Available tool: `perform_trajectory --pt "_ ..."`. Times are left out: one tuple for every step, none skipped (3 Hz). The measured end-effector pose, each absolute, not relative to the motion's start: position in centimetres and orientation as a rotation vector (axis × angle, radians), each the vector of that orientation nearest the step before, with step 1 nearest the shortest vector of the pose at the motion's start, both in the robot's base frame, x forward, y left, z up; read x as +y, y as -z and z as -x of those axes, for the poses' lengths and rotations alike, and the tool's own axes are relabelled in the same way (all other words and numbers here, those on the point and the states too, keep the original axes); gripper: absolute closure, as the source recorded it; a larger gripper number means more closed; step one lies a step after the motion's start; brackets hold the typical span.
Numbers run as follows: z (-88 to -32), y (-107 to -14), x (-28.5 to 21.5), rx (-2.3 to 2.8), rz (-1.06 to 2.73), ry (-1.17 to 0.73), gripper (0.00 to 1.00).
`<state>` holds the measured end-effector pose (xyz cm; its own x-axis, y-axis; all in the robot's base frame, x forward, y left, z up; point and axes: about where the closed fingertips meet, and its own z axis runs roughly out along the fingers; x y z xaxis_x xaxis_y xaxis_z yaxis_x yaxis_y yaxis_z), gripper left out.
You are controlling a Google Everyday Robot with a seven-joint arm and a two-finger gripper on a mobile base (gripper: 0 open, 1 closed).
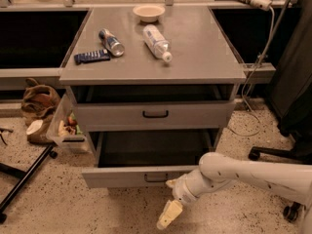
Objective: Close middle drawer
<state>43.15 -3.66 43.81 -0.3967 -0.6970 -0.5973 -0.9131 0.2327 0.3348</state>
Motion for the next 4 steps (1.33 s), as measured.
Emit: perform_trajectory --pt "-44.2 -43.9 -4.6 2.188 1.475 -0.886 0.00" --pt "-47.2 -44.7 -5.5 2.186 1.485 -0.791 0.00" --pt "-50.6 -44.9 -5.7 2.191 1.514 -0.728 0.00" --pt "-55.8 -44.4 -3.4 2.145 1.579 -0.702 0.00"
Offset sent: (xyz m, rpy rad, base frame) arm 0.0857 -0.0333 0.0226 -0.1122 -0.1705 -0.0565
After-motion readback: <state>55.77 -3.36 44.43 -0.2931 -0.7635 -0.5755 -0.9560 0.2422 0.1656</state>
